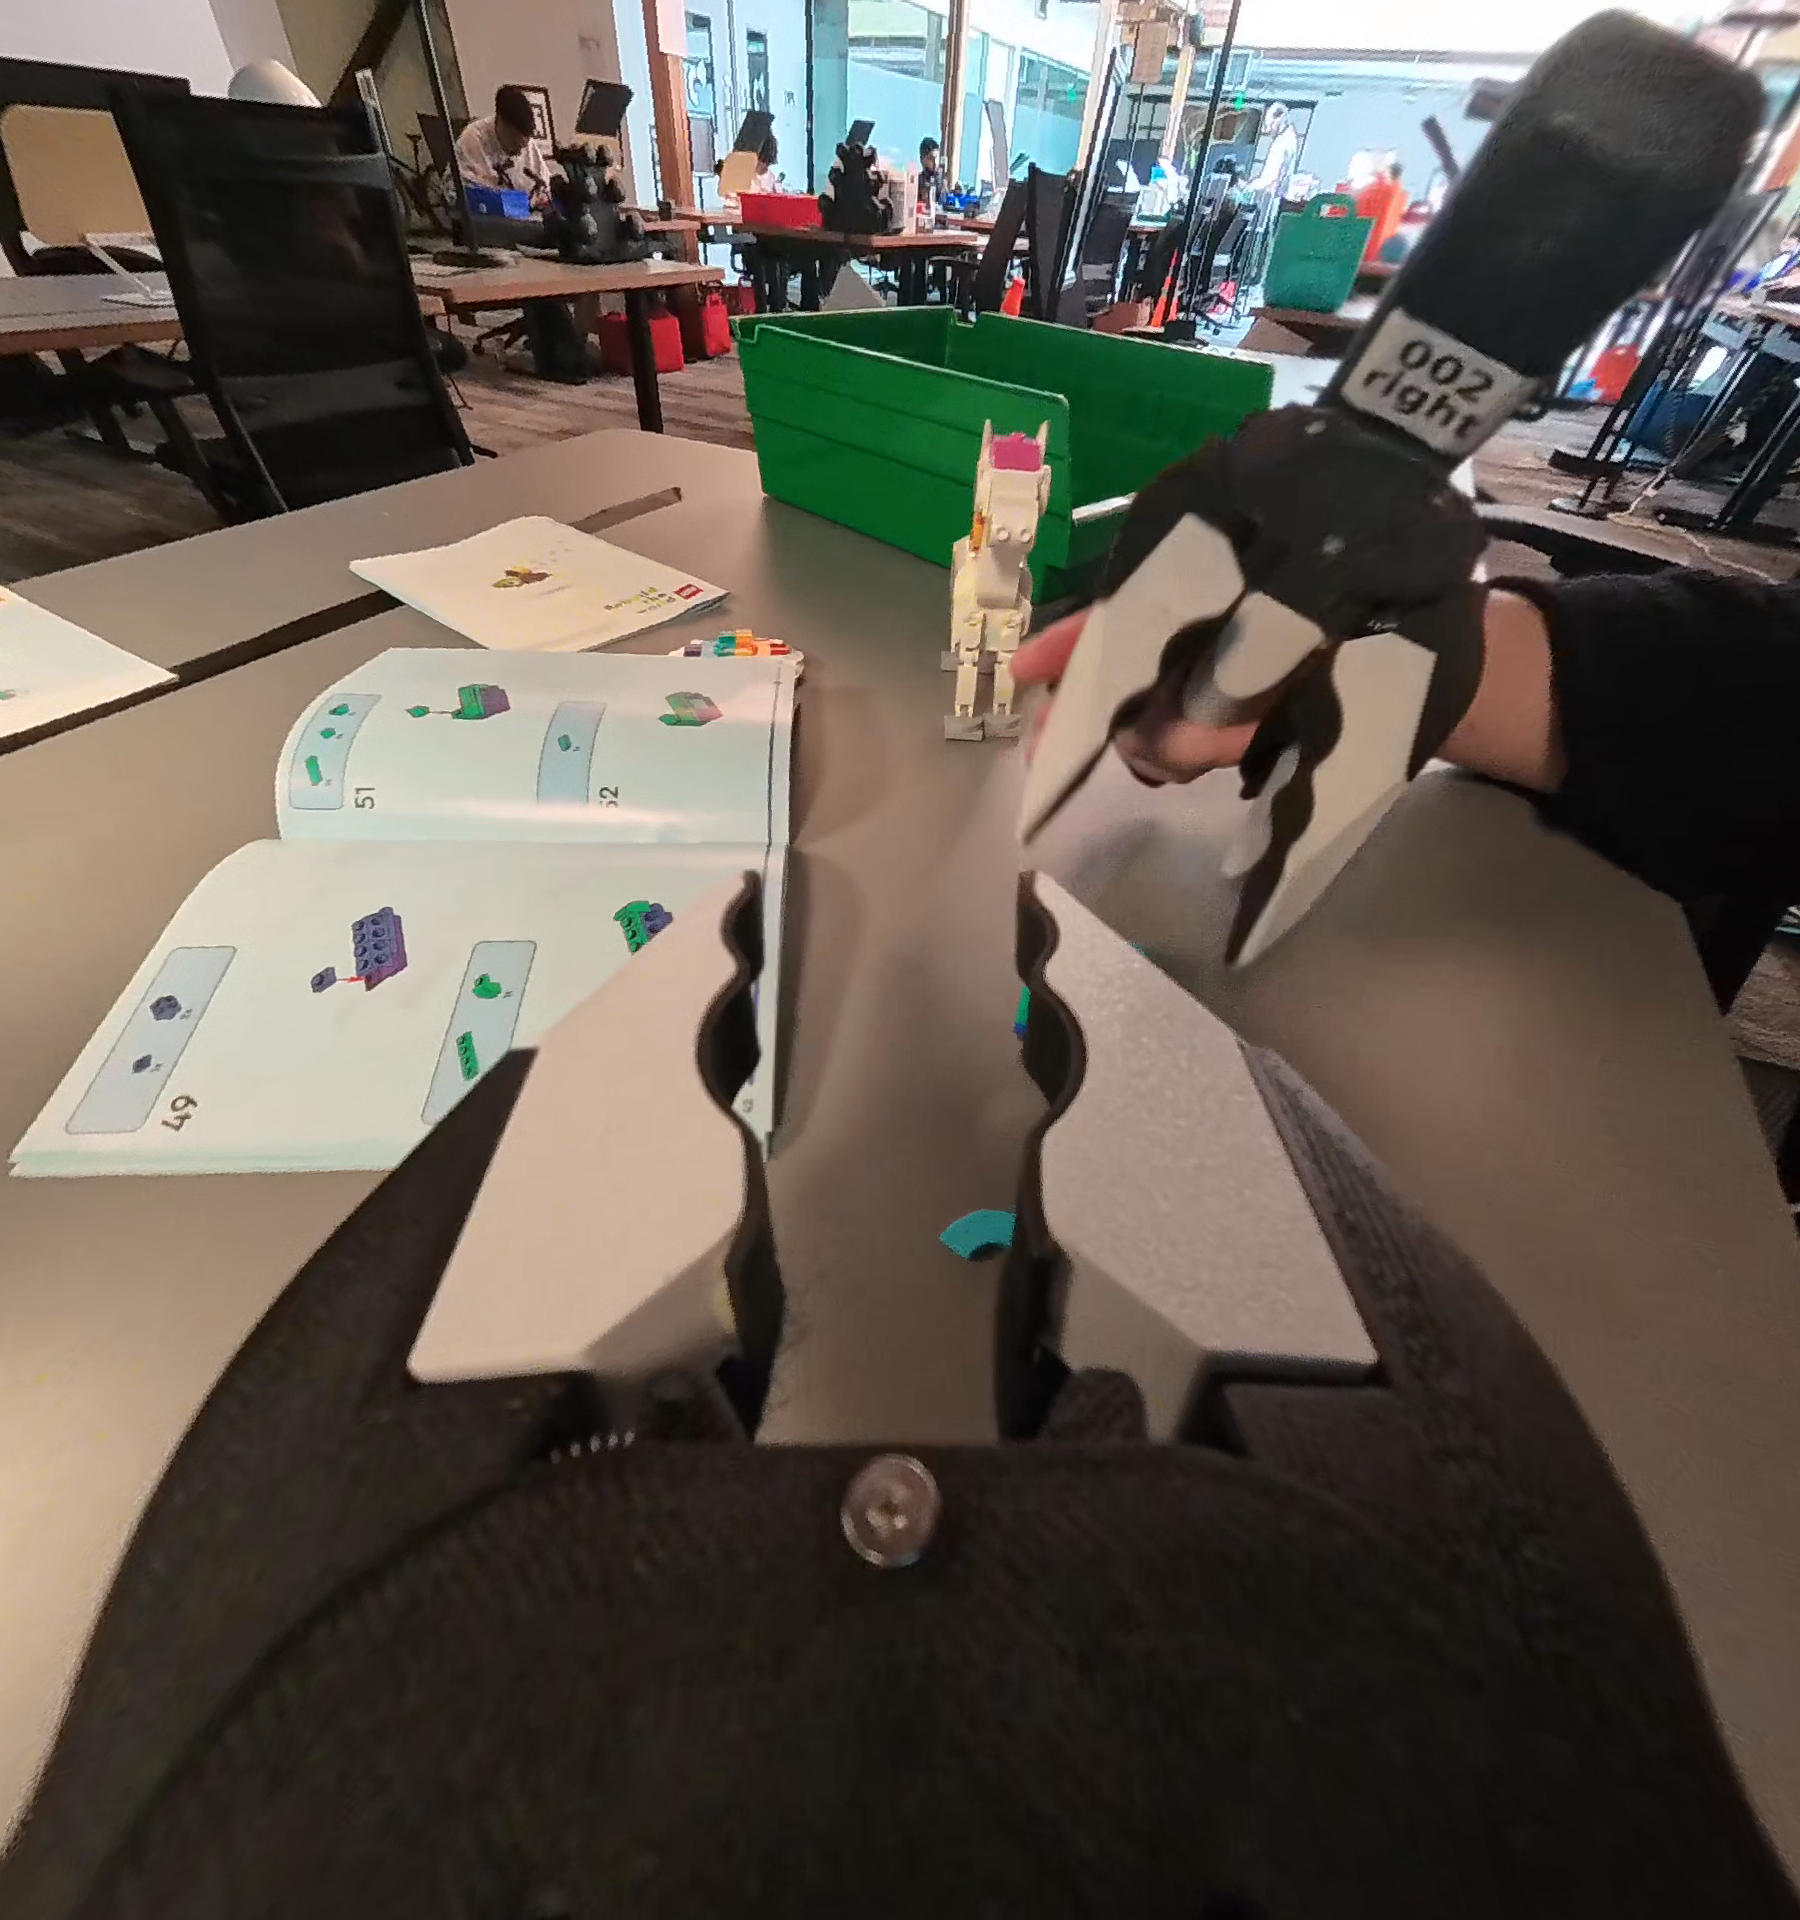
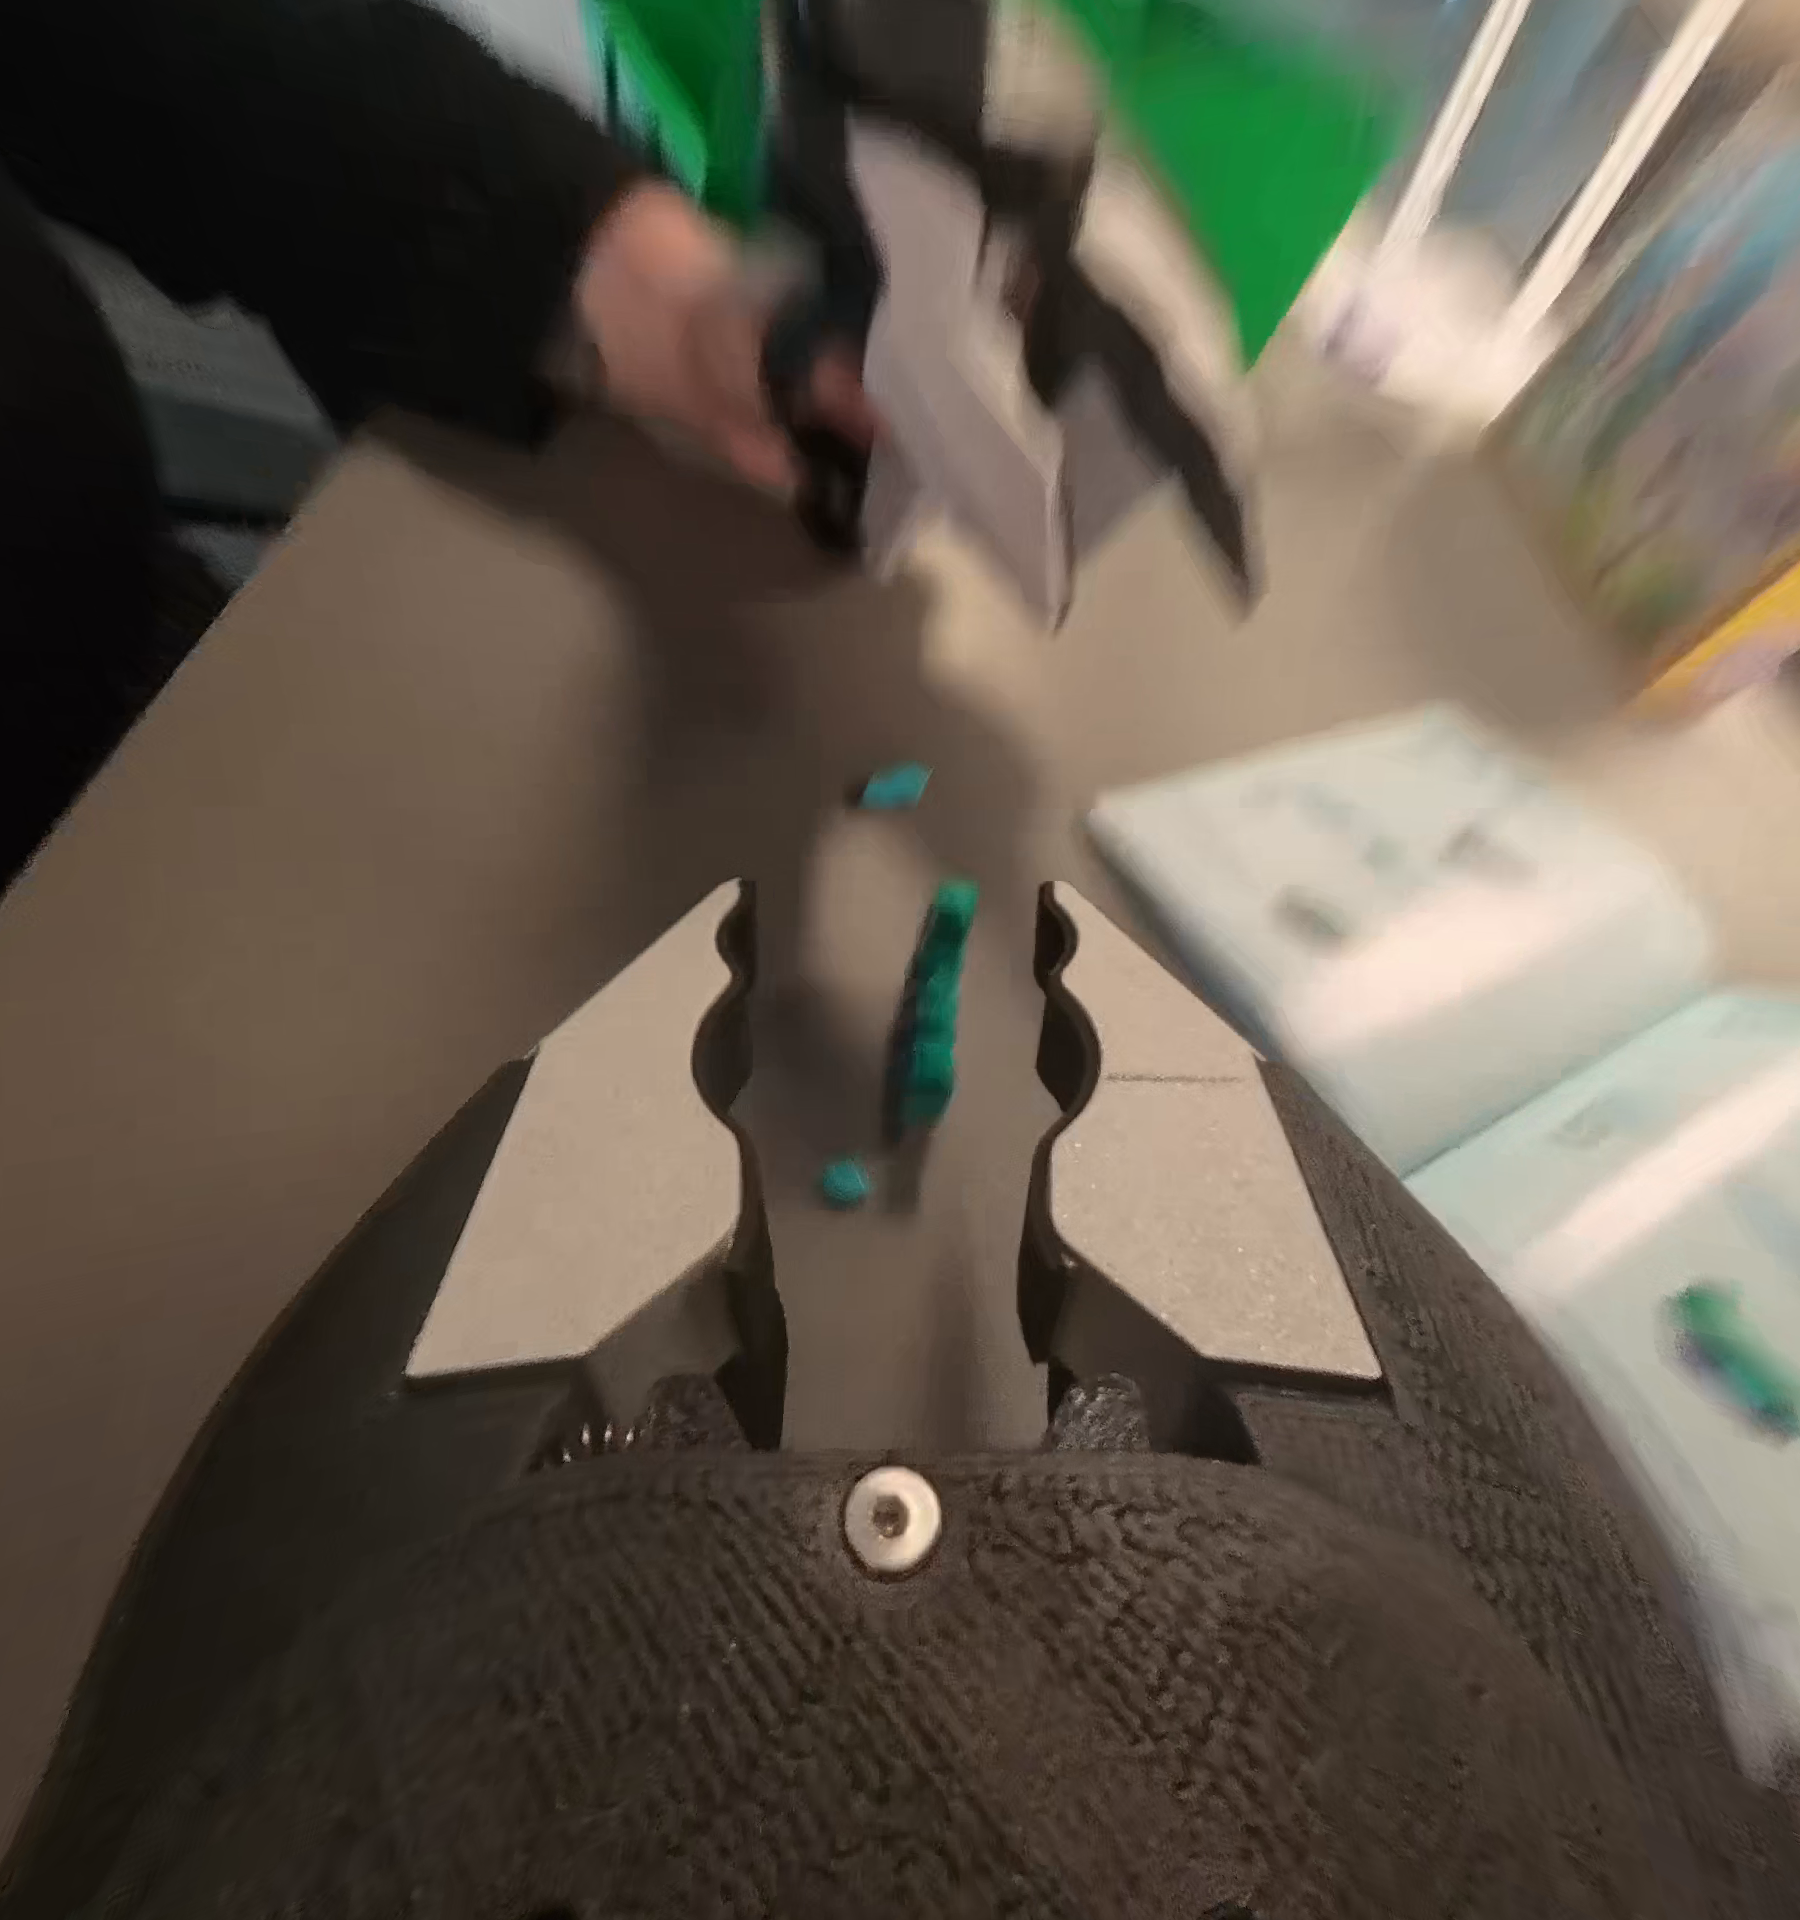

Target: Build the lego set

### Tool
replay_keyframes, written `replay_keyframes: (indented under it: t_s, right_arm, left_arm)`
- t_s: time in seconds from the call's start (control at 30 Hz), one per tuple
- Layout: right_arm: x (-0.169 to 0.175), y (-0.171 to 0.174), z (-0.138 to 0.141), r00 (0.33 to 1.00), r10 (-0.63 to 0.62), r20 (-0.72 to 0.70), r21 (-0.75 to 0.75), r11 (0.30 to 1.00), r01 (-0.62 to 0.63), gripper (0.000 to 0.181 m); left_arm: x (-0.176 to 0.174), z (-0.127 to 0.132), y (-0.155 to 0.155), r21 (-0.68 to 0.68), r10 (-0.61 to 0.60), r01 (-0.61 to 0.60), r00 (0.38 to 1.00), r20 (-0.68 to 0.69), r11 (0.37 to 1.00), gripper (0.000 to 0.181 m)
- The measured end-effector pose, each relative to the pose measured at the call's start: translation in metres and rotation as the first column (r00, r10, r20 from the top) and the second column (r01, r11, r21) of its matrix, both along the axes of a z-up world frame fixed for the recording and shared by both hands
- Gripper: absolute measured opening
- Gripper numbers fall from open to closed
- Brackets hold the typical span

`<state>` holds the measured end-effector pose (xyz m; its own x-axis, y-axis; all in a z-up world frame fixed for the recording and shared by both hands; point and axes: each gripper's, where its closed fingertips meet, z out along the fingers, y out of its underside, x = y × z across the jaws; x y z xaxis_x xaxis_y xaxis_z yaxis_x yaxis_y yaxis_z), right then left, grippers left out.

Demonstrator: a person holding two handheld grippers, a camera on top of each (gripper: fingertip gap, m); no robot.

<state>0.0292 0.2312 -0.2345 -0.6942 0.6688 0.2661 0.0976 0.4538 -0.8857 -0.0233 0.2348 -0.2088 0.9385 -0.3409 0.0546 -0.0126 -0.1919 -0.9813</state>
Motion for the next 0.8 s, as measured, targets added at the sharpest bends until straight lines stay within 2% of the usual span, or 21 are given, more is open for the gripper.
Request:
replay_keyframes:
  t_s: [0.07,0.1,0.17,0.2,0.27,0.43,0.6,0.8]
  right_arm:
    - [-0.009,0.002,0.026,0.97,-0.064,-0.235,0.001,0.998,0.066,0.049]
    - [-0.012,0.005,0.04,0.925,-0.114,-0.361,-0.007,0.993,0.12,0.042]
    - [-0.013,0.009,0.057,0.81,-0.172,-0.561,0.026,0.974,0.224,0.013]
    - [-0.014,0.008,0.055,0.782,-0.162,-0.601,0.092,0.959,0.27,0.0]
    - [-0.02,0.01,0.05,0.75,-0.169,-0.639,0.194,0.909,0.37,0.0]
    - [-0.019,0.018,0.053,0.636,-0.153,-0.756,0.24,0.839,0.488,0.0]
    - [-0.023,0.03,0.05,0.625,-0.19,-0.757,0.231,0.817,0.528,0.0]
    - [-0.027,0.043,0.047,0.608,-0.218,-0.763,0.263,0.755,0.6,0.0]
  left_arm:
    - [0.003,0.0,0.0,0.007,-0.004,0.004,1.0,-0.016,1.0,0.048]
    - [0.004,0.0,0.0,0.012,-0.005,0.005,1.0,-0.029,1.0,0.048]
    - [0.007,0.0,0.0,0.022,-0.004,0.005,0.998,-0.059,1.0,0.048]
    - [0.008,-0.001,0.001,0.026,-0.004,0.006,0.998,-0.07,1.0,0.047]
    - [0.011,0.0,0.0,0.038,-0.006,0.009,0.997,-0.081,0.999,0.047]
    - [0.014,0.004,0.0,0.07,0.002,0.008,0.992,-0.13,0.997,0.046]
    - [0.018,0.015,-0.006,0.145,0.023,0.007,0.979,-0.204,0.989,0.045]
    - [0.028,0.023,-0.012,0.225,0.059,0.019,0.941,-0.333,0.974,0.043]
